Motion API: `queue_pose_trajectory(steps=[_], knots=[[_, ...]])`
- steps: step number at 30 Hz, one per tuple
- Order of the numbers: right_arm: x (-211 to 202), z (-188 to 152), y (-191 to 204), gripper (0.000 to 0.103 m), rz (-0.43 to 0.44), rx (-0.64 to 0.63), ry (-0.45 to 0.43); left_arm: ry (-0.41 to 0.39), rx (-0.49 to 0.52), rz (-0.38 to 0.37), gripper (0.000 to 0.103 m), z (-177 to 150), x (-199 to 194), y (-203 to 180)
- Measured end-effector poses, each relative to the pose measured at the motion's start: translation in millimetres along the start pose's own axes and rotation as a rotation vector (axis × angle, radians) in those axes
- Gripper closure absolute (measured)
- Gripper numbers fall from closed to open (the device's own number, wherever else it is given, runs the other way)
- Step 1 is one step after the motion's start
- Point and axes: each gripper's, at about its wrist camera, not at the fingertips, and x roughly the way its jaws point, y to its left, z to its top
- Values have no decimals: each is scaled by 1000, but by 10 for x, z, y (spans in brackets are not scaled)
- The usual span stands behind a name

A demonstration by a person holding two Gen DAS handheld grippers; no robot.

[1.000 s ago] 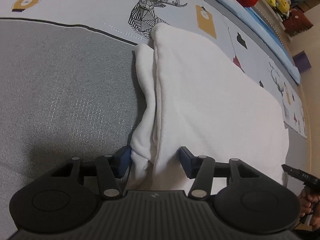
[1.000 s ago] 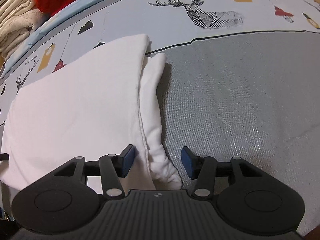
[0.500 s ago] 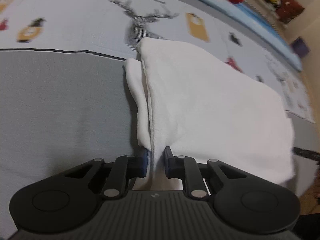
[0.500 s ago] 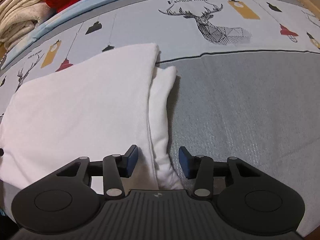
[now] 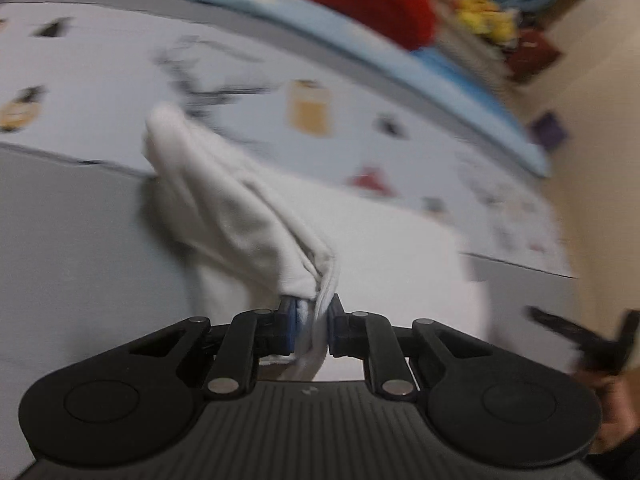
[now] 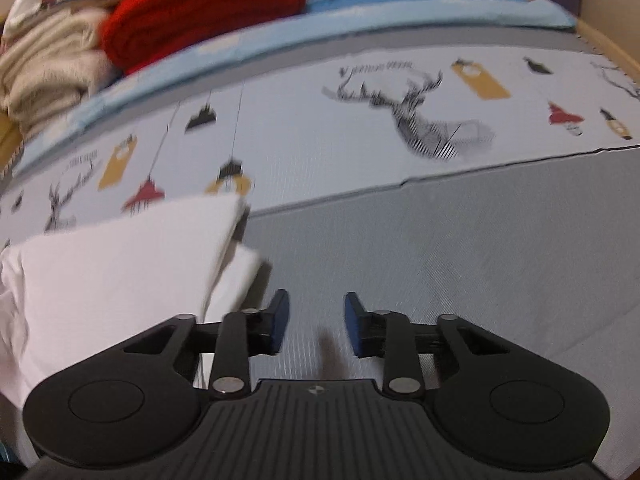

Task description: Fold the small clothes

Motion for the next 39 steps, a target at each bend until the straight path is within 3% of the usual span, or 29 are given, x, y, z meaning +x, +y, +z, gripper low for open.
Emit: queue_pose_trajectory(steps=[2, 6, 10, 13, 15, 16, 20, 23, 26, 29, 34, 39], knots=[[-44, 26, -57, 88, 1, 24, -24, 7, 12, -84, 88, 14, 112, -287], [-129, 38, -124, 89, 14, 56, -69, 30, 35, -232, 88, -3, 427, -933], [-169, 63, -175, 89, 24, 76, -81, 52, 49, -298, 87, -113, 818, -1489], [-178, 100, -194, 89, 32, 78, -84, 101, 76, -319, 79, -246, 1065, -1833], [-168, 114, -202, 88, 42, 81, -80, 142, 53, -400, 67, -238, 1115, -1843], [-154, 114, -209, 88, 50, 85, -73, 130, 57, -407, 66, -209, 1071, -1812], [-68, 111, -147, 88, 96, 86, -30, 70, 61, -303, 66, -42, 899, -1541], [-2, 113, -23, 88, 128, 80, -22, 103, 27, -194, 66, -5, 885, -1235], [126, 93, 119, 84, 190, 103, 10, 167, 62, -100, 66, -104, 927, -1094], [310, 65, 289, 77, 224, 117, 51, 181, 106, -92, 66, -183, 899, -1069], [597, 118, 484, 77, 244, 178, 92, 183, 150, -99, 66, -238, 755, -968], [861, 113, 627, 78, 167, 164, 160, 211, 219, -74, 65, -266, 753, -979]])
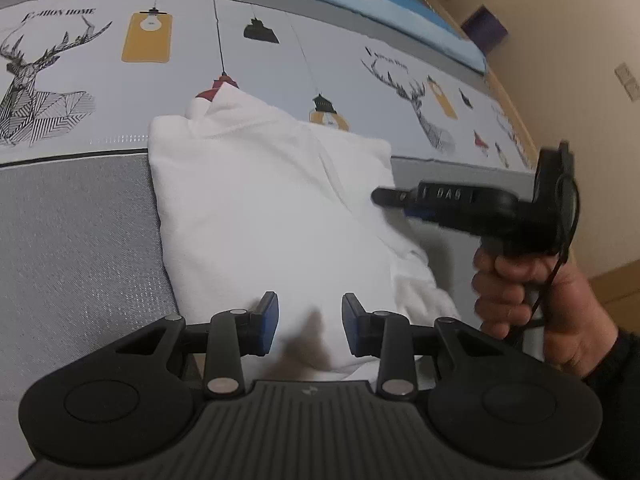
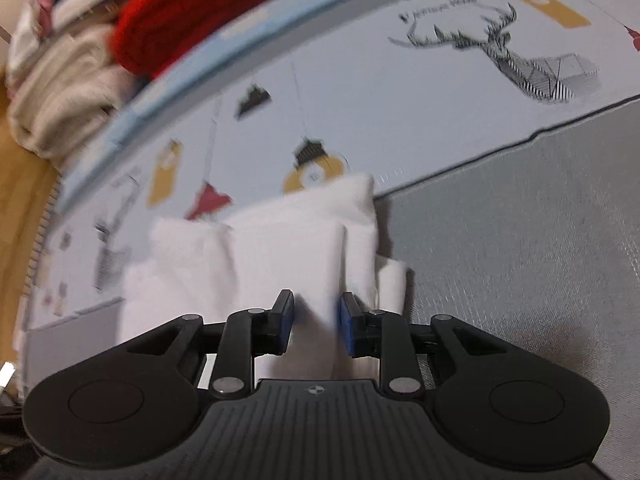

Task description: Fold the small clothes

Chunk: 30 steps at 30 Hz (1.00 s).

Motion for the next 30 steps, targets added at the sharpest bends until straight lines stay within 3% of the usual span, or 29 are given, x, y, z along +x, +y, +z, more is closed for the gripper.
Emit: queue_pose_trajectory(steps=[2, 7, 9, 11, 13, 16, 19, 25, 27, 30], knots=[[-35, 13, 24, 95, 7, 3, -25, 11, 22, 22, 62, 5, 27, -4], [-587, 18, -53, 98, 96, 30, -215, 36, 63, 53, 56, 20, 132, -62], [-731, 27, -212, 98, 40, 49, -250, 52, 83, 66, 56, 8, 203, -111], [-675, 39, -389, 98, -32, 89, -214, 67, 100, 86, 51, -9, 278, -163], [-503, 39, -486, 96, -34, 89, -123, 82, 124, 123, 48, -41, 354, -214], [-485, 1, -496, 81, -86, 75, -111, 80, 126, 155, 47, -67, 375, -229], [-651, -76, -548, 76, 25, 110, -105, 75, 112, 167, 47, -40, 345, -171], [-739, -336, -371, 61, 103, -142, 56, 86, 93, 195, 44, -55, 305, -65], [-708, -441, -345, 61, 101, -205, 121, 92, 93, 195, 42, -81, 308, -61], [-790, -604, -313, 61, 94, -283, 145, 111, 91, 199, 40, -141, 348, -56]])
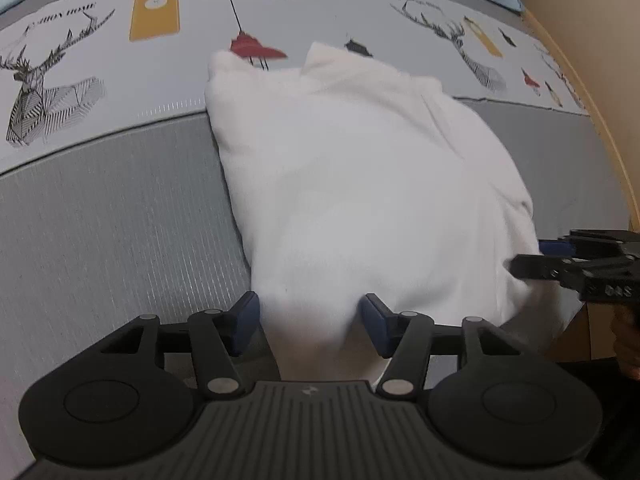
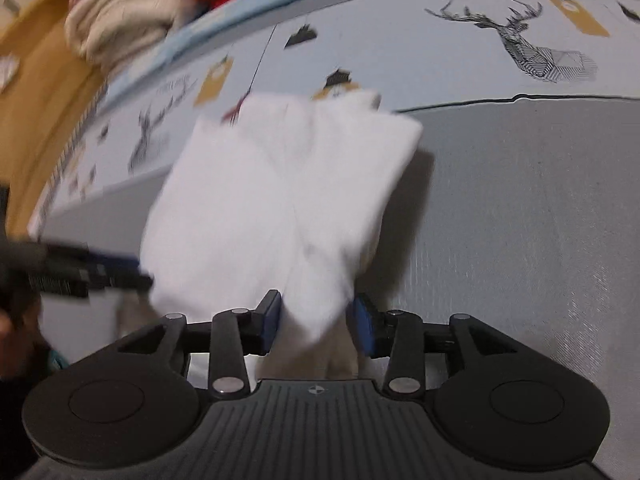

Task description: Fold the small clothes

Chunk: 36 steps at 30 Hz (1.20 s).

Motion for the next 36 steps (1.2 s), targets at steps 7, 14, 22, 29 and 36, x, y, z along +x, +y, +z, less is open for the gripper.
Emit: queue_pose_trajectory(steps=[7, 14, 22, 29, 36], knots=[[-528, -78, -71, 100, 171, 8, -122, 3, -16, -38, 40, -66, -9, 22], [-439, -181, -243, 100, 86, -21, 5, -7, -74, -108, 40, -54, -34, 135], [-328, -118, -156, 85, 6, -57, 35, 150, 111, 39, 53, -196, 211, -17], [-341, 172, -465, 54, -20, 221, -166, -38, -49, -59, 47, 28, -150, 178], [167, 450, -595, 55, -80, 389, -172, -127, -215, -114, 45, 198, -187, 327]])
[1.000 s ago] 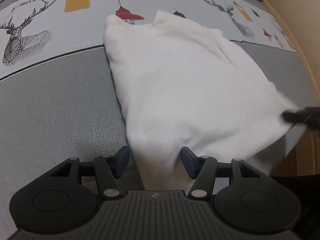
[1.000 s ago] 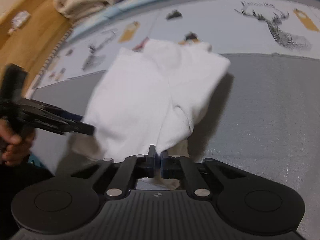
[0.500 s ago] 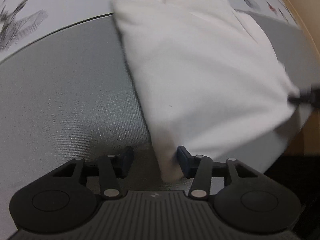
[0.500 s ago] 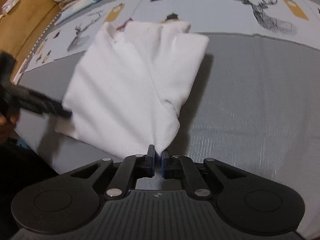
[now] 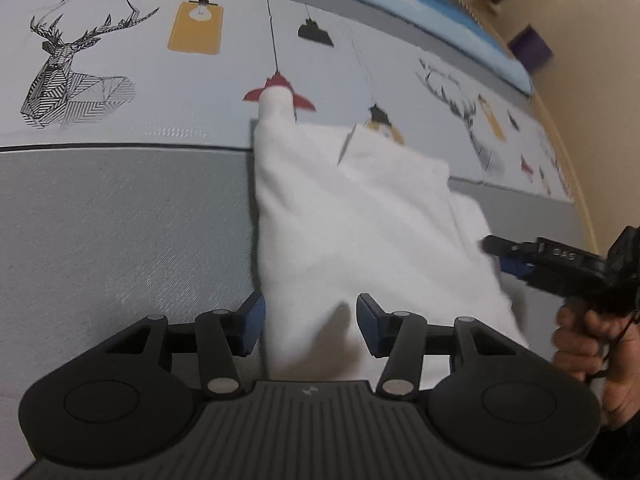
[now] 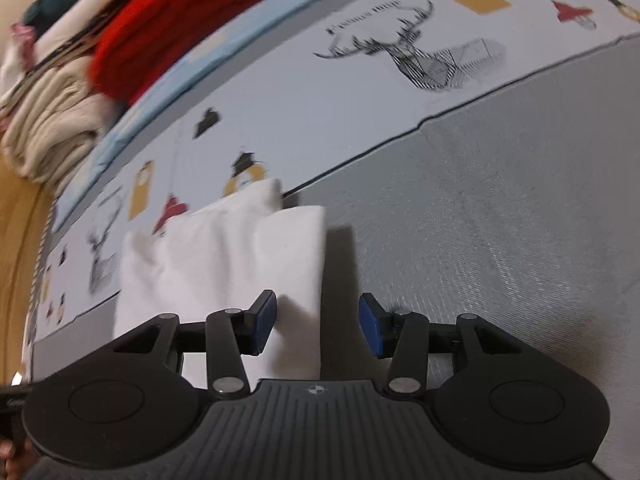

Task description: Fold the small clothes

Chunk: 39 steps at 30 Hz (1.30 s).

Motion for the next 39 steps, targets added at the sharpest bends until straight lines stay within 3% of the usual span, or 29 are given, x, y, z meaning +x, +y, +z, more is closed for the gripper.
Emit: queue_pose_trajectory(steps=[3, 5, 6, 10, 13, 16, 18, 21, 22, 23, 25, 27, 31, 32, 33, 36, 37, 39], knots=[[81, 17, 57, 59, 6, 16, -27, -7, -29, -3, 41, 106, 69, -25], [86, 29, 92, 89, 9, 17, -66, -2, -53, -3, 40, 146, 131, 9], [89, 43, 91, 94, 14, 22, -82, -2, -68, -9, 39, 164, 163, 25], [-13, 96, 90, 98, 66, -10, -157, 18, -89, -35, 35, 194, 331, 51], [-125, 110, 0, 99, 26, 15, -252, 39, -73, -17, 36, 187, 476, 75], [25, 94, -117, 99, -219, 2, -189, 75, -93, -2, 36, 185, 573, 123], [68, 122, -252, 97, -181, 72, -128, 64, -108, -29, 35, 204, 564, 158], [-58, 130, -272, 95, -104, 98, -164, 33, -146, -76, 33, 246, 553, 235], [-107, 123, -237, 82, -74, 78, -177, 31, -159, -90, 33, 261, 563, 263], [-147, 114, -203, 61, -33, 63, -183, 31, -171, -105, 32, 277, 574, 300], [-134, 89, -185, 42, 27, 48, -146, 31, -195, -130, 32, 301, 622, 309], [-31, 50, -165, 43, 64, 34, -52, 35, -202, -143, 32, 335, 691, 287], [220, -69, -91, 43, 52, -13, 84, 17, -195, -138, 32, 385, 808, 237], [260, -83, -63, 42, 55, -21, 96, 5, -195, -136, 35, 392, 804, 235], [272, -95, -28, 42, 58, -28, 97, -9, -190, -127, 46, 404, 797, 231], [332, -84, 78, 61, 61, -49, 88, -50, -142, -123, 67, 452, 714, 209], [345, -70, 113, 75, 69, -47, 80, -82, -105, -109, 67, 478, 655, 169], [338, -43, 225, 80, 77, -58, 44, -187, -20, -60, 68, 552, 468, 77]])
